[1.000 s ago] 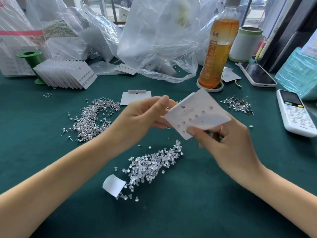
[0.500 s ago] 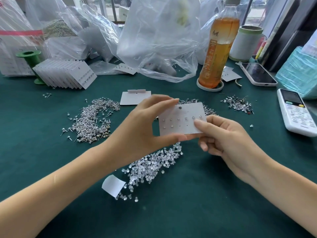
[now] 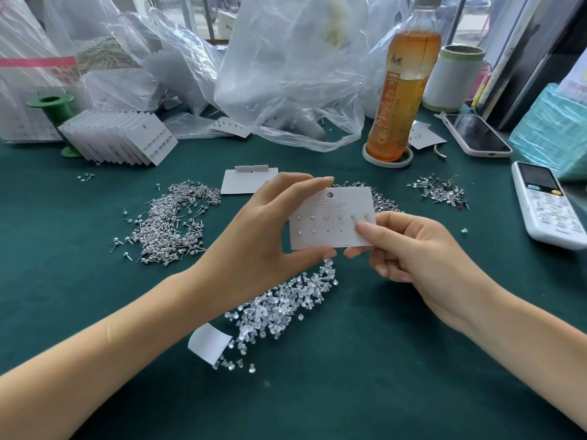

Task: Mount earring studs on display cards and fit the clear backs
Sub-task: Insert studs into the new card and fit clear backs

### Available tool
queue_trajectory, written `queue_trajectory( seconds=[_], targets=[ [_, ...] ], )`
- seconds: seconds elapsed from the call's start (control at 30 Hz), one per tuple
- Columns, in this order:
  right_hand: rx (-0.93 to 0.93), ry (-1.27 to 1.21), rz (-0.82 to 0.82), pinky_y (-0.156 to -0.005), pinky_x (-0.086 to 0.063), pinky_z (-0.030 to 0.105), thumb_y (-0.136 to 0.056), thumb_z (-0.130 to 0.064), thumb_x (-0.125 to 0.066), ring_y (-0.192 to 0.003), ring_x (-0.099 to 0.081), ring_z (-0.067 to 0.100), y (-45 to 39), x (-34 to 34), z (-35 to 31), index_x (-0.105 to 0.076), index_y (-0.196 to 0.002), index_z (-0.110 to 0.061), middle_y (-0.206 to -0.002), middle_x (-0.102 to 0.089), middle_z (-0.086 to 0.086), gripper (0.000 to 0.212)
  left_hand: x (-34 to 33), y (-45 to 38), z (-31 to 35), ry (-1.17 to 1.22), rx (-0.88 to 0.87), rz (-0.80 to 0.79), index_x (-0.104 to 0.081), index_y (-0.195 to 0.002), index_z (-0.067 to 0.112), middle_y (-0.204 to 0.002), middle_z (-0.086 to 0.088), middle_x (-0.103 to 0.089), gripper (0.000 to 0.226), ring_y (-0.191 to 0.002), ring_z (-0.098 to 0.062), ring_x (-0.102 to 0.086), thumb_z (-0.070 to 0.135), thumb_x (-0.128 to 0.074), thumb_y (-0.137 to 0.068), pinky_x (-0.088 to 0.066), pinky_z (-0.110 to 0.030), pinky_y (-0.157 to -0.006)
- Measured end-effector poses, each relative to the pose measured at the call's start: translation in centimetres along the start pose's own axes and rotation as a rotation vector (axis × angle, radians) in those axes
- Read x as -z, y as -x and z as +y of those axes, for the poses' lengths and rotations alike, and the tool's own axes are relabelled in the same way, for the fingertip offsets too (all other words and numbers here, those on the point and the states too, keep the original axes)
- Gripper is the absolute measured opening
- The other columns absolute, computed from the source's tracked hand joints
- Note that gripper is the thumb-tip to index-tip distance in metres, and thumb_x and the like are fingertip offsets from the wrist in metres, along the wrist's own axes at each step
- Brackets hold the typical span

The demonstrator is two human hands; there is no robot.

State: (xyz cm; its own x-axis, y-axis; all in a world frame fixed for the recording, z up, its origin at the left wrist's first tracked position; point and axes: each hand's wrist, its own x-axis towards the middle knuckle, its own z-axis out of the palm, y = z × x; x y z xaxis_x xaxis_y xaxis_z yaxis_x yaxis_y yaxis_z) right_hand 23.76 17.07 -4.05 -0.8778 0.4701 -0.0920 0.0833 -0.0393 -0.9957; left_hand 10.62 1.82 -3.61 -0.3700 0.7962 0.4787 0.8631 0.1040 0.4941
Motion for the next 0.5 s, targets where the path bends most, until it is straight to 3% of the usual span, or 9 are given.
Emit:
queue_trajectory(
  seconds=[0.13, 0.23, 0.33, 0.4, 0.5],
  targets=[
    [-0.002, -0.035, -0.01, -0.036, -0.026, 0.01, -0.069, -0.037, -0.067, -0.045, -0.04, 0.009, 0.1, 0.0, -0.1, -0.069, -0.09, -0.007, -0.075, -0.072, 0.007, 0.037, 0.0, 0.0, 0.1, 0.009, -0.026, 0.021, -0.047, -0.135, 0.023, -0.126, 0.008, -0.047, 0.072, -0.119, 0.004, -0.039, 0.03, -0.08, -0.071, -0.027, -0.004, -0.099],
    [0.001, -0.063, -0.073, -0.036, -0.027, 0.011, -0.068, -0.037, -0.069, -0.045, -0.04, 0.009, 0.4, -0.4, -0.2, -0.074, -0.078, -0.019, -0.073, -0.071, 0.004, 0.021, -0.2, 0.1, 0.3, 0.045, -0.031, 0.042, -0.046, -0.134, 0.024, -0.125, 0.009, -0.048, 0.071, -0.117, 0.013, -0.037, 0.034, -0.078, -0.072, -0.027, -0.002, -0.096],
    [0.067, -0.066, -0.033, -0.039, -0.03, 0.011, -0.075, -0.025, -0.071, -0.043, -0.041, 0.007, 0.4, -0.7, -0.1, -0.073, -0.076, -0.019, -0.065, -0.068, 0.0, 0.006, -0.5, 0.2, 0.5, 0.094, -0.038, 0.032, -0.041, -0.136, 0.024, -0.129, 0.008, -0.048, 0.076, -0.119, 0.006, -0.042, 0.042, -0.077, -0.071, -0.031, -0.007, -0.098],
    [0.269, 0.108, 0.075, -0.045, -0.034, 0.009, -0.082, -0.013, -0.071, -0.046, -0.044, 0.001, 0.5, -0.3, 0.0, -0.073, -0.082, -0.016, -0.063, -0.067, -0.001, 0.003, -0.4, -0.1, 0.5, 0.189, 0.025, 0.051, -0.04, -0.135, 0.026, -0.13, 0.009, -0.049, 0.075, -0.119, 0.002, -0.046, 0.049, -0.073, -0.072, -0.037, -0.014, -0.1],
    [0.565, 0.565, 0.196, -0.049, -0.029, 0.007, -0.084, -0.015, -0.072, -0.05, -0.04, 0.0, 0.7, 0.5, 0.3, -0.071, -0.08, -0.009, -0.065, -0.059, 0.004, 0.007, 0.1, -0.5, -0.1, 0.27, 0.085, 0.076, -0.059, -0.115, 0.028, -0.114, 0.011, -0.062, 0.042, -0.103, -0.002, -0.057, 0.041, -0.071, -0.078, -0.046, -0.025, -0.093]
  ],
)
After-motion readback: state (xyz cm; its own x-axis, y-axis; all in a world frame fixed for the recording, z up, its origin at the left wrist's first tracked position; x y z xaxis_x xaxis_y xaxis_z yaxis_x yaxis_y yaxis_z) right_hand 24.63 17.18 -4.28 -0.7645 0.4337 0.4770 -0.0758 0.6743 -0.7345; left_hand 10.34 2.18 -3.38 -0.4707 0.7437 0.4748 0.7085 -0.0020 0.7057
